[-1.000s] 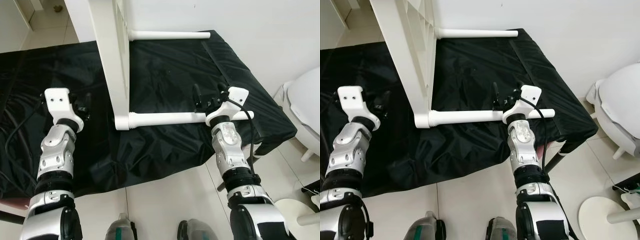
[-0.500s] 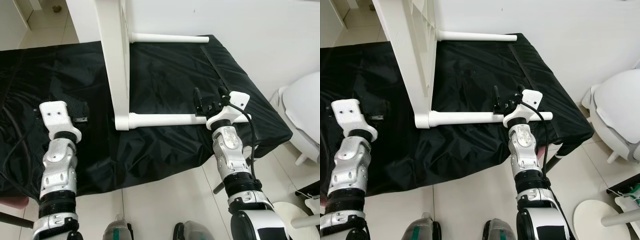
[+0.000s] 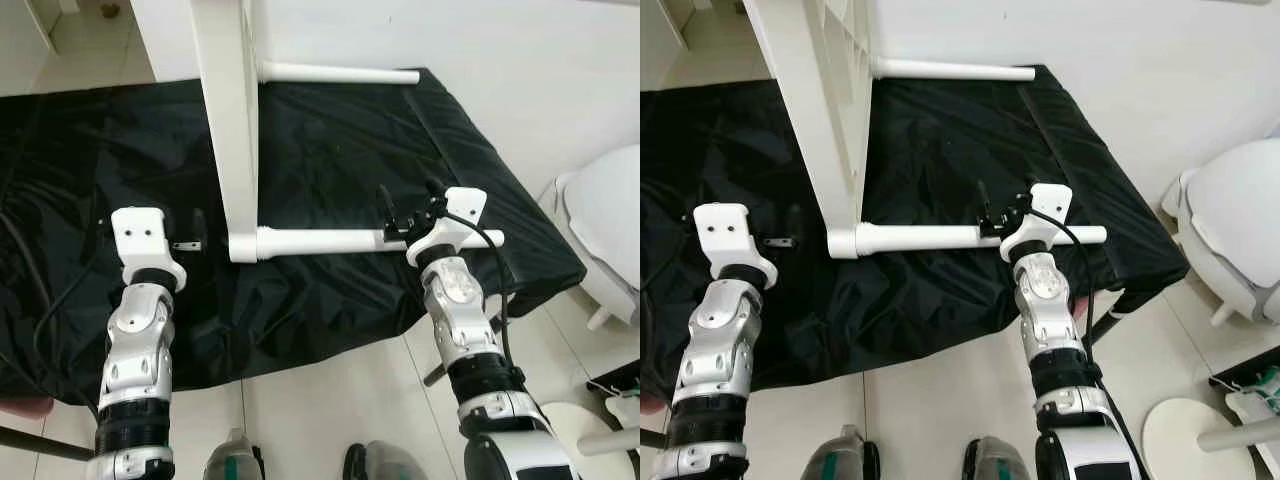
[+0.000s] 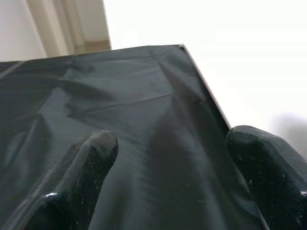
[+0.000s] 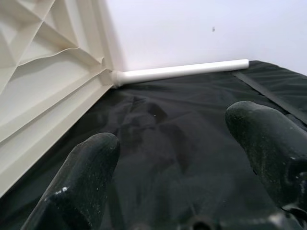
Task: Building children table
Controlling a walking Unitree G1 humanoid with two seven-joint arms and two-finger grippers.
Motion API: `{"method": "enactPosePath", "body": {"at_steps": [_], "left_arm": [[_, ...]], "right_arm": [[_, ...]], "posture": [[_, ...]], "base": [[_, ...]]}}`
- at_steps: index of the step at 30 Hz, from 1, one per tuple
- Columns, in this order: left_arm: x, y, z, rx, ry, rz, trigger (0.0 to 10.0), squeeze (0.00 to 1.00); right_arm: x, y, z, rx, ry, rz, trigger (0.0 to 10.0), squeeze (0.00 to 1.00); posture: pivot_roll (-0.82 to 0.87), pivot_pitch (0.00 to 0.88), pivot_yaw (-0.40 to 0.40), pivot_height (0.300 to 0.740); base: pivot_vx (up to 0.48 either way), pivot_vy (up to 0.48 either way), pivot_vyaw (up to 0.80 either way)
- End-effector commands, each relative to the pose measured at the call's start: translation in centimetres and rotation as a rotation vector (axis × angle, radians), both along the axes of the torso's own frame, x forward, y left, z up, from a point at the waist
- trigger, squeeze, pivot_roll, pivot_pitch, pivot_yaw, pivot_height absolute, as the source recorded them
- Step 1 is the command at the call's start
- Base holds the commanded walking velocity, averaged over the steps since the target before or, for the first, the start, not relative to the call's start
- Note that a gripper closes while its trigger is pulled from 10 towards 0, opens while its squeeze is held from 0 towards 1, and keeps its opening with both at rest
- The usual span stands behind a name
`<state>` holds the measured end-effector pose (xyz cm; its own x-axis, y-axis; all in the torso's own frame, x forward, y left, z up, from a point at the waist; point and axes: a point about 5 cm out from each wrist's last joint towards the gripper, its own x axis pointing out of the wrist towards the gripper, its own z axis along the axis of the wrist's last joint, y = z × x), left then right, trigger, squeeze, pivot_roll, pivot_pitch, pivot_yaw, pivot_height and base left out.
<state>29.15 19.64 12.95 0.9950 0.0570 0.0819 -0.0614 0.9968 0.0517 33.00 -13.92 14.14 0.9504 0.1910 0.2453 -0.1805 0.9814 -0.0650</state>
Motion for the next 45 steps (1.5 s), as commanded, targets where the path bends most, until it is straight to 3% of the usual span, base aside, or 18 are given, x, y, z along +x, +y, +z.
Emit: {"method": "enactPosePath", "body": {"at_steps": [1,5,6,7,13,21,45], "left_arm": [[-0.3,0.5,0.5,0.018,-0.019,0.088,10.0,1.0],[-0.3,0.6,0.6,0.029,-0.021,0.1,10.0,1.0],[-0.3,0.7,0.7,0.036,-0.018,0.106,10.0,0.0],[-0.3,0.8,0.9,0.047,-0.017,0.108,10.0,0.0],[-0.2,1.1,1.2,0.072,-0.014,0.119,10.0,0.0],[-0.3,0.8,1.2,0.022,-0.005,0.087,10.0,0.0],[-0.3,0.7,1.3,0.027,0.006,0.079,10.0,0.0]], "right_arm": [[0.0,-0.1,0.4,0.003,-0.027,0.006,10.0,1.0],[0.0,-0.2,0.5,0.001,-0.03,0.003,10.0,1.0],[0.2,-0.2,0.7,-0.003,-0.031,-0.002,10.0,0.19],[0.3,-0.1,0.8,-0.004,-0.029,-0.004,10.0,0.0],[0.4,0.1,1.0,-0.005,-0.028,0.001,10.0,0.0],[0.2,-0.6,1.0,-0.033,-0.033,-0.019,10.0,0.0],[0.0,-1.2,1.4,-0.075,-0.047,-0.029,10.0,0.0]], "posture": [[0.05,0.0,-0.023,0.74],[0.05,0.0,-0.023,0.74],[0.05,0.0,-0.022,0.74],[0.05,0.0,-0.023,0.74],[0.05,0.0,-0.023,0.74],[0.05,0.0,-0.017,0.74],[0.03,0.0,-0.022,0.74]], "base": [[0.0,0.0,0.0],[0.0,0.0,0.0],[0.0,0.0,0.0],[0.0,0.0,0.0],[0.0,0.0,0.0],[0.0,0.0,0.0],[0.0,0.0,0.0]]}}
